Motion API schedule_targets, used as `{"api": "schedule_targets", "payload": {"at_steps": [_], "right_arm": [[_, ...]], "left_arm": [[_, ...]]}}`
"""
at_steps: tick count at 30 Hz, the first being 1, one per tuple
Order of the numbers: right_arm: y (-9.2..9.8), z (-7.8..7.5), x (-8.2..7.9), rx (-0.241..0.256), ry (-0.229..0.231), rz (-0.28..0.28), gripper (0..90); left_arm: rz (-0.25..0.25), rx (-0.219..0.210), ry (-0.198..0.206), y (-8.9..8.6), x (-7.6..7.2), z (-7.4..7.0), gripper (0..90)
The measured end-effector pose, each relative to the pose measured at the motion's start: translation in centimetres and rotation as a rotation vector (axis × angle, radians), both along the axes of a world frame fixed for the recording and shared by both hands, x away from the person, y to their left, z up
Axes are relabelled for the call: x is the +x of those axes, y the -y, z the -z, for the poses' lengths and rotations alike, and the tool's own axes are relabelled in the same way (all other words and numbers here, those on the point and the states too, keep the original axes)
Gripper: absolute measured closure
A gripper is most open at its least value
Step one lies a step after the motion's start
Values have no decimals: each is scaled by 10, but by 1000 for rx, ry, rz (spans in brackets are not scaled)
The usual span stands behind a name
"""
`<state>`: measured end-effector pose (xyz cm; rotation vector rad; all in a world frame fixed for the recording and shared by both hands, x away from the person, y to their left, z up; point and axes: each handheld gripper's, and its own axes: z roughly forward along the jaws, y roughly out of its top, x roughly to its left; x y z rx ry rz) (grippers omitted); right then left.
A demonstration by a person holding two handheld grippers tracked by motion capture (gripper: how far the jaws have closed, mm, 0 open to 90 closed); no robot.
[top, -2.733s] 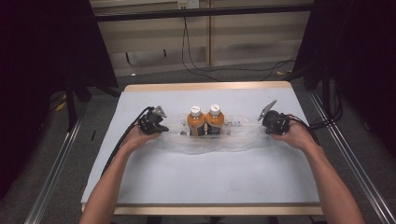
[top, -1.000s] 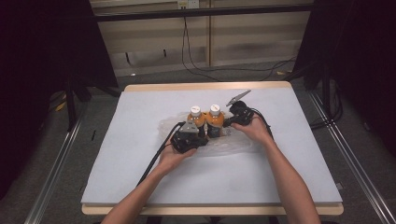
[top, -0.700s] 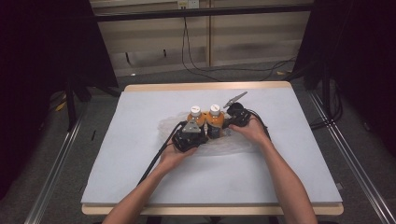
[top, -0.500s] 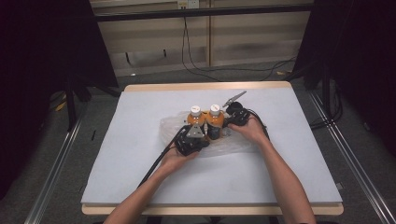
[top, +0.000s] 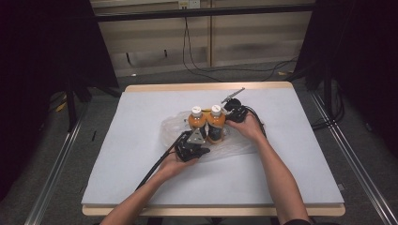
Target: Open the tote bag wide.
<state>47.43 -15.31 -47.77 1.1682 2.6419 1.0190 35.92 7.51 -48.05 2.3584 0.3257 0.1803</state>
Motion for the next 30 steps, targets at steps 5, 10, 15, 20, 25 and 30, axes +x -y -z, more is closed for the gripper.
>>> {"api": "schedule_targets", "payload": {"at_steps": [5,10,15,20,25,30], "right_arm": [[0,1,6,14,-13,15,900],[-1,1,12,16,-21,47,900],[-9,-1,20,-27,-14,60,900],[-10,0,26,-8,-12,83,900],[-14,0,30,-33,18,93,900],[-15,1,35,-28,20,108,900]], "left_arm": [[19,-14,-4,-5,-7,1,900],[53,17,3,-8,-12,-1,900],[82,-17,-31,-14,-20,0,900],[103,16,-26,-17,-29,-3,900],[117,-11,-28,-20,-31,-1,900],[122,-14,-29,-21,-33,-1,900]]}}
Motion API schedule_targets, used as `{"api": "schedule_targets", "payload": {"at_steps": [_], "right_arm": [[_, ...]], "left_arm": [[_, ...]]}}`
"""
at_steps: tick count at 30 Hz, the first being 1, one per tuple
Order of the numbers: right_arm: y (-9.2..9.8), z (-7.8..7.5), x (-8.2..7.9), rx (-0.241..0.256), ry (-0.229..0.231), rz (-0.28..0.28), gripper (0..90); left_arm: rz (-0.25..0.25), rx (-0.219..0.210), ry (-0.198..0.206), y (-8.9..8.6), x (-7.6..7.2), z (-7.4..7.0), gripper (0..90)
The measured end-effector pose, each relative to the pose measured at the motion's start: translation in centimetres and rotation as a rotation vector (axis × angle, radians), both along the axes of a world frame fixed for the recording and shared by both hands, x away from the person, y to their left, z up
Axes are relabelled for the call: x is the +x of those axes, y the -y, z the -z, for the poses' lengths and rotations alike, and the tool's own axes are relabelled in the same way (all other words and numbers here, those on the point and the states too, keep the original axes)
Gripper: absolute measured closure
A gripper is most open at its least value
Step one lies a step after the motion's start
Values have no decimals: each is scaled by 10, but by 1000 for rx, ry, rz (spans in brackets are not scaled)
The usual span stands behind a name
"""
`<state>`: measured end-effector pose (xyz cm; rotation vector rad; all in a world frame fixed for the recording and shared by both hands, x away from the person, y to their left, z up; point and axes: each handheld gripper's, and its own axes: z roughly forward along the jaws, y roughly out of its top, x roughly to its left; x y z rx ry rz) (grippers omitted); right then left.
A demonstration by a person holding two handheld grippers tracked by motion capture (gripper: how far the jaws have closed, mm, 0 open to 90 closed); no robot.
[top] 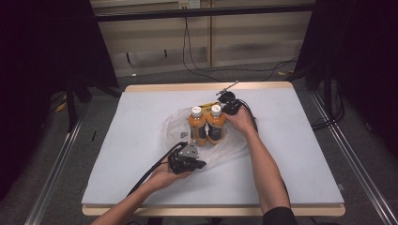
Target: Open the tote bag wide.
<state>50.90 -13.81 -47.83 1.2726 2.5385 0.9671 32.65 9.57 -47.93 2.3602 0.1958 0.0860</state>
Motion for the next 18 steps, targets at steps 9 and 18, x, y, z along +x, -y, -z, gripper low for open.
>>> {"api": "schedule_targets", "payload": {"at_steps": [9,18], "right_arm": [[1,3,8,29,17,40,900],[-7,2,16,-17,35,103,900]], "left_arm": [[13,-8,-21,-3,-4,0,900],[26,8,-25,-7,-7,-2,900]]}}
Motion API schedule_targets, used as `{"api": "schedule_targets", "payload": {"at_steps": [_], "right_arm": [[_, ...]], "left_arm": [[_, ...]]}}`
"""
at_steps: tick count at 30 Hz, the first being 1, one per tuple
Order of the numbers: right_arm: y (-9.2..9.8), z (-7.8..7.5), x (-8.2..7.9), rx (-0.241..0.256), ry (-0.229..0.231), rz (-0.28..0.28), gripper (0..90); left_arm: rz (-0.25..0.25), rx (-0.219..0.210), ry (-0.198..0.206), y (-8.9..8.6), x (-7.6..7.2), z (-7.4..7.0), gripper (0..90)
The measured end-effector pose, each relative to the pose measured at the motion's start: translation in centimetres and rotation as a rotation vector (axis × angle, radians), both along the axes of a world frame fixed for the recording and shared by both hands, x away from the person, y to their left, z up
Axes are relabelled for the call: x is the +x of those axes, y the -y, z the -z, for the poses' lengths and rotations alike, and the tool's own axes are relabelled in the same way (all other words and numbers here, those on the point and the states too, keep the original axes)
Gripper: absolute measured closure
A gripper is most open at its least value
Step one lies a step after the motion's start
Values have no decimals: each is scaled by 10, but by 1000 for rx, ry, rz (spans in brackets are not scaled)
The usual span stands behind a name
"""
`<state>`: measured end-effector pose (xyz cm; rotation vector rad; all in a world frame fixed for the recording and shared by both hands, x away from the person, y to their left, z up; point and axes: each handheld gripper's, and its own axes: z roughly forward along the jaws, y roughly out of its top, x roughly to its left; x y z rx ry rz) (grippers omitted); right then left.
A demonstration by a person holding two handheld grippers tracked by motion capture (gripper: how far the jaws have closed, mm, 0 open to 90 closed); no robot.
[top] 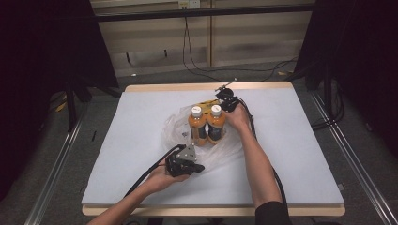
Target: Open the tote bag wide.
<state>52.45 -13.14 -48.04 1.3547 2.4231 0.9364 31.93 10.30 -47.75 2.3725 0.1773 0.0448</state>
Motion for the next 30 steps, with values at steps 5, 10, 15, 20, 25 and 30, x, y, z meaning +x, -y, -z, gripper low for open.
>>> {"api": "schedule_targets", "payload": {"at_steps": [5,10,15,20,25,30], "right_arm": [[-3,-1,-1,-12,-1,-13,900],[-3,-2,-4,14,-18,-45,900],[3,-7,-11,64,-13,-60,900],[3,-20,-22,106,21,-109,900],[5,-33,-28,149,21,-131,900],[7,-38,-35,144,15,-145,900]], "left_arm": [[-16,-23,-11,-1,4,2,900],[-49,-31,-25,-1,10,2,900],[-89,-57,-51,-4,15,3,900],[-117,-105,-58,-10,16,-2,900],[-143,-161,-59,-15,20,-6,900],[-161,-197,-59,-20,22,-11,888]]}}
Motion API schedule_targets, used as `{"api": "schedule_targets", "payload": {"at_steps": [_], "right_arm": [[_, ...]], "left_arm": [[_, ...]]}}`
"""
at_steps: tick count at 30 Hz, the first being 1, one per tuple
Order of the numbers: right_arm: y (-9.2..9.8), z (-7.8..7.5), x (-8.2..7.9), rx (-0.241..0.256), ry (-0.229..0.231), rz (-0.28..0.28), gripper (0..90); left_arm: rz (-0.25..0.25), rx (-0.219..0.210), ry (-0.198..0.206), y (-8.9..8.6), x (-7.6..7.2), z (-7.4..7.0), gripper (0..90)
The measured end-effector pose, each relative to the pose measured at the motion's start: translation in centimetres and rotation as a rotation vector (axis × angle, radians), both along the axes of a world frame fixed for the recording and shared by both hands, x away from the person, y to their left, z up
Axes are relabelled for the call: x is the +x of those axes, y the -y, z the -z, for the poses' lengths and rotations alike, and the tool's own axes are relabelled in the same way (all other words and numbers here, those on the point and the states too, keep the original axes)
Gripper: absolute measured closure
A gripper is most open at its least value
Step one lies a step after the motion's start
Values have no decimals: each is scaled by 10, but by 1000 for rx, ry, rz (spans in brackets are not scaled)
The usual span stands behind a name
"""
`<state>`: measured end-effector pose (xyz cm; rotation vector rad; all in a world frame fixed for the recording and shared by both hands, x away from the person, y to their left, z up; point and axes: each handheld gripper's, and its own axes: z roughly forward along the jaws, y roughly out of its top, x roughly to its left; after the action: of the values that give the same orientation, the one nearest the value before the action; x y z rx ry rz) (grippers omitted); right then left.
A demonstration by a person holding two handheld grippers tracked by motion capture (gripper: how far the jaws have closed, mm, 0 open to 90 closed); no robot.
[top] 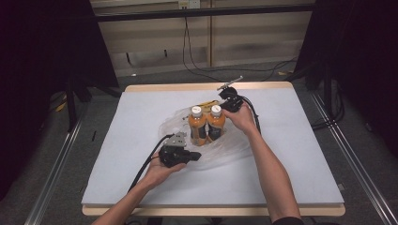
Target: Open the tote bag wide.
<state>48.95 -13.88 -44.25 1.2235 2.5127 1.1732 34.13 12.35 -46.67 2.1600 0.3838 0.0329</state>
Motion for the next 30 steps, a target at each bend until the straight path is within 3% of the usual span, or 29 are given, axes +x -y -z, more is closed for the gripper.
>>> {"api": "schedule_targets", "payload": {"at_steps": [1,8,12,15,16,18,21,24,30], "right_arm": [[4,0,-1,24,1,3,900],[21,-11,-9,42,33,25,900],[26,-19,-17,43,69,17,900],[31,-24,-25,50,109,40,900],[33,-25,-29,43,129,43,900],[37,-27,-35,37,159,55,810],[46,-32,-44,58,210,78,774],[54,-37,-54,62,235,105,599],[71,-41,-68,115,262,139,311]], "left_arm": [[1,-1,2,-1,0,-1,889],[-16,-41,16,-3,0,-6,884],[-34,-50,27,-5,1,-8,827],[-51,-60,47,-6,-1,-10,747],[-36,-55,65,-7,-2,-12,725],[-29,-55,101,-6,-6,-16,720],[-48,-72,110,-8,-6,-21,645],[-65,-104,105,-12,-6,-25,583],[-104,-114,101,-20,-2,-29,411]]}}
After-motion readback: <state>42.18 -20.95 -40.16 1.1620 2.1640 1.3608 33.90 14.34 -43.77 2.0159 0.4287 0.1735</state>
